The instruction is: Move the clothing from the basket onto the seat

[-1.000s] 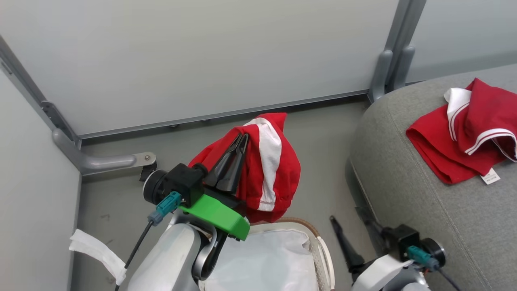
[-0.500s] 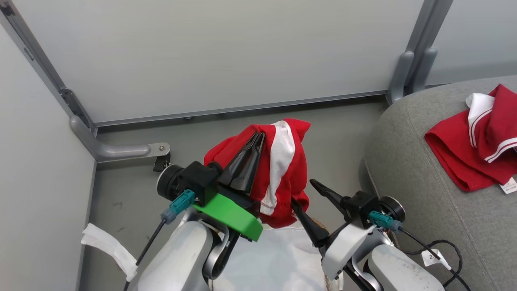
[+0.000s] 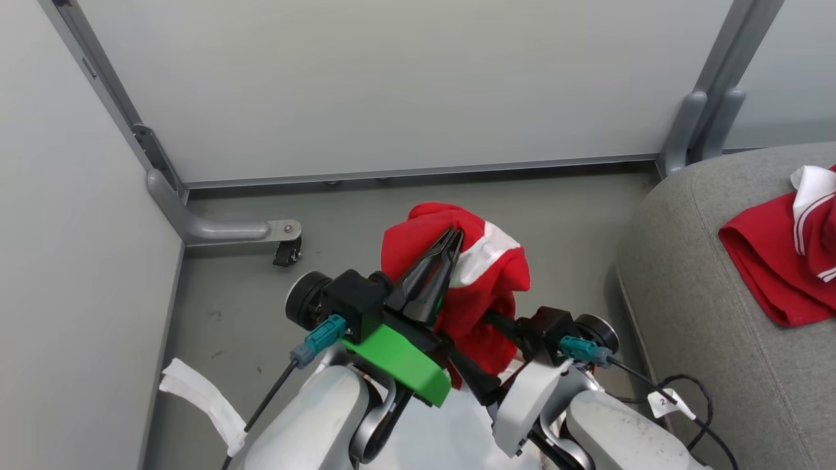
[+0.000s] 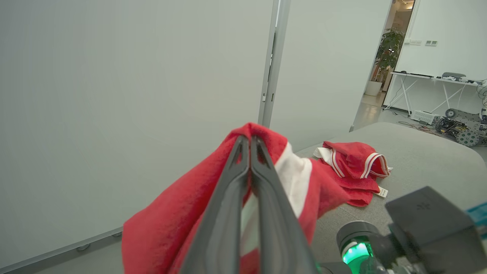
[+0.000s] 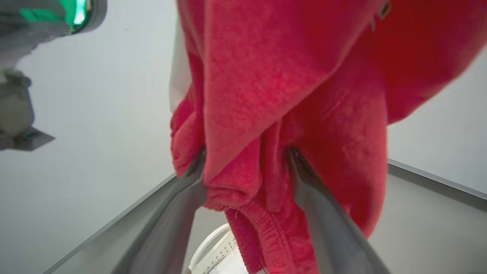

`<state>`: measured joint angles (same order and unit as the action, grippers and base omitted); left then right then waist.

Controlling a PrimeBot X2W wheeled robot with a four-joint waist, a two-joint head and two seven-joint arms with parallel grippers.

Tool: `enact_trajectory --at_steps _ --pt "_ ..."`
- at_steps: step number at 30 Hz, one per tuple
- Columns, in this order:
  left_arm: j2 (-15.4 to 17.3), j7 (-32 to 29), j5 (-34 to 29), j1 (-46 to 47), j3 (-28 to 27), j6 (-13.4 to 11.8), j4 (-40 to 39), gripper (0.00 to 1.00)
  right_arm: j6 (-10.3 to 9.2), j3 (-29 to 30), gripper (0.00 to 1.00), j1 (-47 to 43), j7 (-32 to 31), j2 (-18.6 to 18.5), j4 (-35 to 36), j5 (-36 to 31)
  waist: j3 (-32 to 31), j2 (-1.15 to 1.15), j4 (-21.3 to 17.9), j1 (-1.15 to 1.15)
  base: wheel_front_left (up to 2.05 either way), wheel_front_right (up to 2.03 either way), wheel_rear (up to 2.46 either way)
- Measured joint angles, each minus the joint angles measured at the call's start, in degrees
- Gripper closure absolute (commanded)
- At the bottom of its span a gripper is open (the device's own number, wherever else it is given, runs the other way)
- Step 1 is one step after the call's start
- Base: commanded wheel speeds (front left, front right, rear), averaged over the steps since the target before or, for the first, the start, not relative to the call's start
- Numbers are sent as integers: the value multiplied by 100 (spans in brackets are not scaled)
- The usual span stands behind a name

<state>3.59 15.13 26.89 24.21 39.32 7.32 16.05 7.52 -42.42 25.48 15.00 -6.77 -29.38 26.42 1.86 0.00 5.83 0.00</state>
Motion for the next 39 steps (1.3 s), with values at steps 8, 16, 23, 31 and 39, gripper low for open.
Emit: enact_trajectory --at_steps 8,16,23,31,39 --pt "-16 0 73 21 36 0 59 100 0 -108 100 -2 0 36 -129 155 -69 0 34 0 0 0 0" --pt "-27 0 68 20 -26 0 66 100 0 -98 100 -24 0 25 -51 166 -63 0 -68 0 0 0 0" --pt "-35 0 33 19 -59 0 59 100 0 -81 100 -27 0 9 21 132 1 0 -163 0 0 0 0" --pt "-1 3 -45 -24 -311 0 243 0 0 113 100 -136 0 13 389 -32 18 0 -441 0 0 0 0" --pt "188 3 -394 -324 -687 0 198 0 0 358 100 -402 -1 -85 960 -164 67 0 -1157 0 0 0 0"
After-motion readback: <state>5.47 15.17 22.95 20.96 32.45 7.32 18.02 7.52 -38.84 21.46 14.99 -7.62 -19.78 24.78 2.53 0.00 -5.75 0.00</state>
